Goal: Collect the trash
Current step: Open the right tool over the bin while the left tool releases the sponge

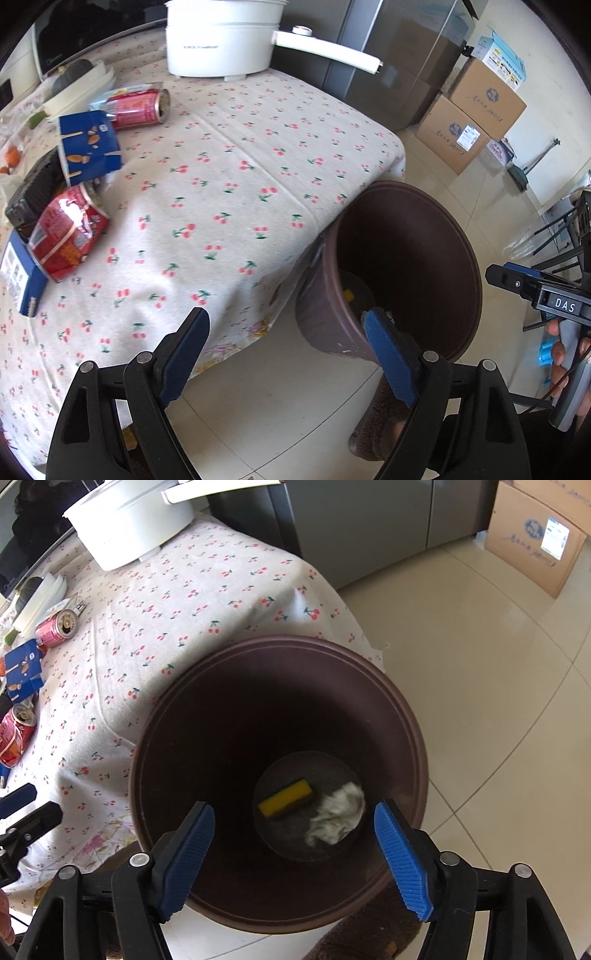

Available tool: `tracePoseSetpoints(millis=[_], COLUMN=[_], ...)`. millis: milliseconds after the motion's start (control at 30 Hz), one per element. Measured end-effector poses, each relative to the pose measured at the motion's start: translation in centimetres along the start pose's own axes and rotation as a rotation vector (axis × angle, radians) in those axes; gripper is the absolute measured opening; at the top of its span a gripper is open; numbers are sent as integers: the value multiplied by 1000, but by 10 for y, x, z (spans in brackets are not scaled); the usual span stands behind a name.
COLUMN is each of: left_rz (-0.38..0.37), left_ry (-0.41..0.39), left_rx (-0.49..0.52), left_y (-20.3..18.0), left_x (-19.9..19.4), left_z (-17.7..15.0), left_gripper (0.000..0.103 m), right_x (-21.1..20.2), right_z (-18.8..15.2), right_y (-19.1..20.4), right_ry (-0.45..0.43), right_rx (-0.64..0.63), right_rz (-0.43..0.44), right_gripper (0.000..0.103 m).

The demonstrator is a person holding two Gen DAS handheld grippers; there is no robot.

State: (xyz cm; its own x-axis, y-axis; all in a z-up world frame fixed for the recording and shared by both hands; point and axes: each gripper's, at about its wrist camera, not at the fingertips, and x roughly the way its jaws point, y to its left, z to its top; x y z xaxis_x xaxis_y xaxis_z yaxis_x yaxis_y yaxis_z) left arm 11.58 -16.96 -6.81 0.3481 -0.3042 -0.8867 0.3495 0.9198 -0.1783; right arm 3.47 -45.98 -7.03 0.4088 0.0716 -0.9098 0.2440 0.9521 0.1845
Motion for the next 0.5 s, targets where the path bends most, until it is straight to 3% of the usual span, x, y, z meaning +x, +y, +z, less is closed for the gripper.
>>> tracePoseSetpoints(millis=[500], left_rz=[92], left_ry=[-21], left_rx=[-173], left_y=[82], left_x=[-35], left_z=[-14], left_gripper=[88], right_x=[5], right_z=[7], right_y=[57], right_ry=[1], right_rx=[-81], right_rz=[-1], right_gripper=[79])
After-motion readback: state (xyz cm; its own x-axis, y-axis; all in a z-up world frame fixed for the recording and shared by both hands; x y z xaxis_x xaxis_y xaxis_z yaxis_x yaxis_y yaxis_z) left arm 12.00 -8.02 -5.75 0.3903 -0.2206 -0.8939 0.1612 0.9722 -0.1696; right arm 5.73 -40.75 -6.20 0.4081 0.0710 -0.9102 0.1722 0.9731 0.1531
